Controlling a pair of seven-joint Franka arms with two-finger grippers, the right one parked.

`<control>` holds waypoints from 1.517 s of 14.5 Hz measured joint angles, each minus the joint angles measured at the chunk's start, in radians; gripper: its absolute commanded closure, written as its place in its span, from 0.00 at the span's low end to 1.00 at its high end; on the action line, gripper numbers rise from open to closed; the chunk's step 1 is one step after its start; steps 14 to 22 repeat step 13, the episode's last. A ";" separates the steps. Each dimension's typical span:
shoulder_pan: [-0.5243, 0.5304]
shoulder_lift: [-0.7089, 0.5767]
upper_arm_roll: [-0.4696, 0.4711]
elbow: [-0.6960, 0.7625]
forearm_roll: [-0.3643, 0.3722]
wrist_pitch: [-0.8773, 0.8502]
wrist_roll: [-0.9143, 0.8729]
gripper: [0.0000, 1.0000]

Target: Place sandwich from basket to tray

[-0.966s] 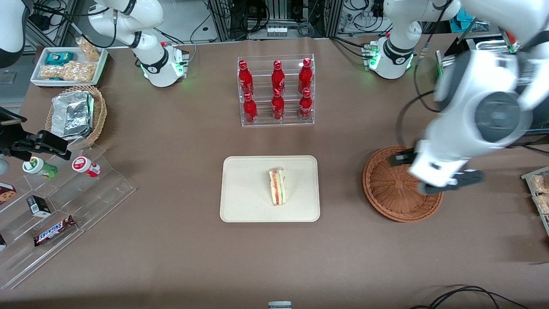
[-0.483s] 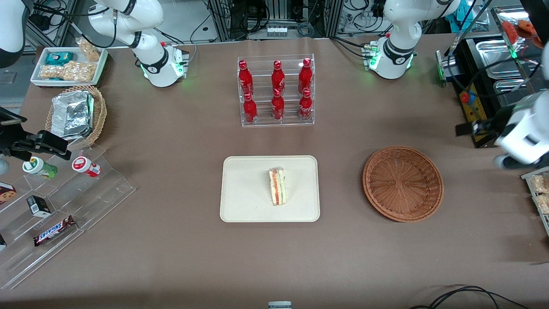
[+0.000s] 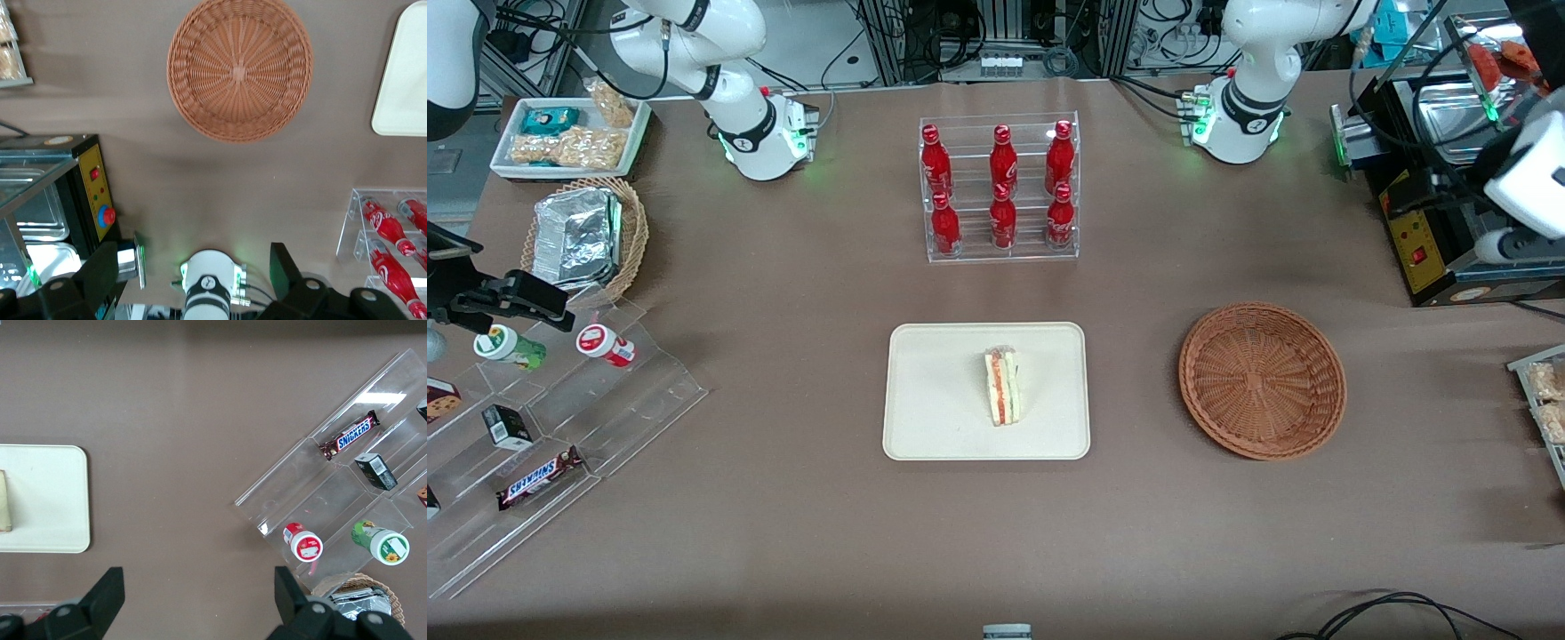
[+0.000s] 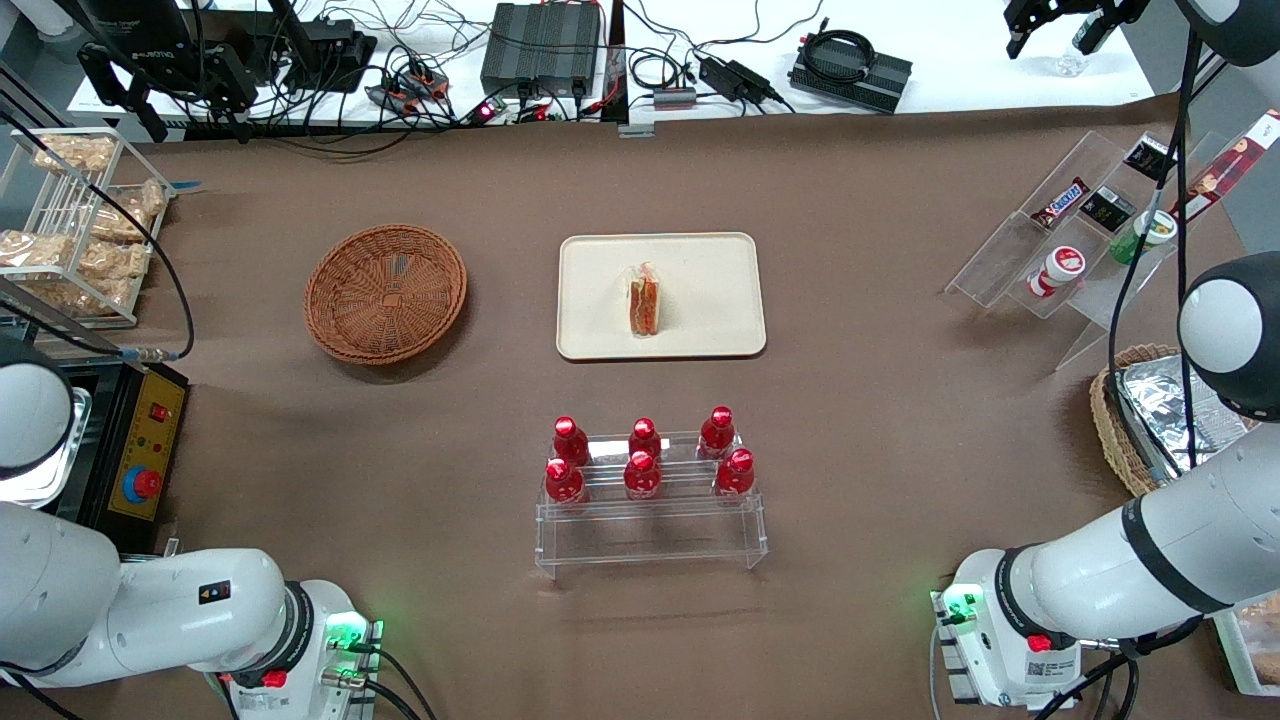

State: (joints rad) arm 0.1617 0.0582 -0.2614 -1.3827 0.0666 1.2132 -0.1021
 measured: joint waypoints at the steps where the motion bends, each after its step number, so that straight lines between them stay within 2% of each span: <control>1: 0.000 -0.041 0.000 -0.055 0.000 0.028 0.000 0.00; 3: 0.001 -0.104 0.001 -0.128 0.000 0.048 0.000 0.00; 5: 0.004 -0.125 0.006 -0.137 -0.003 0.045 0.000 0.00; 9: 0.016 -0.117 0.012 -0.134 -0.061 0.053 0.000 0.00; 22: 0.016 -0.109 0.012 -0.132 -0.061 0.075 0.000 0.00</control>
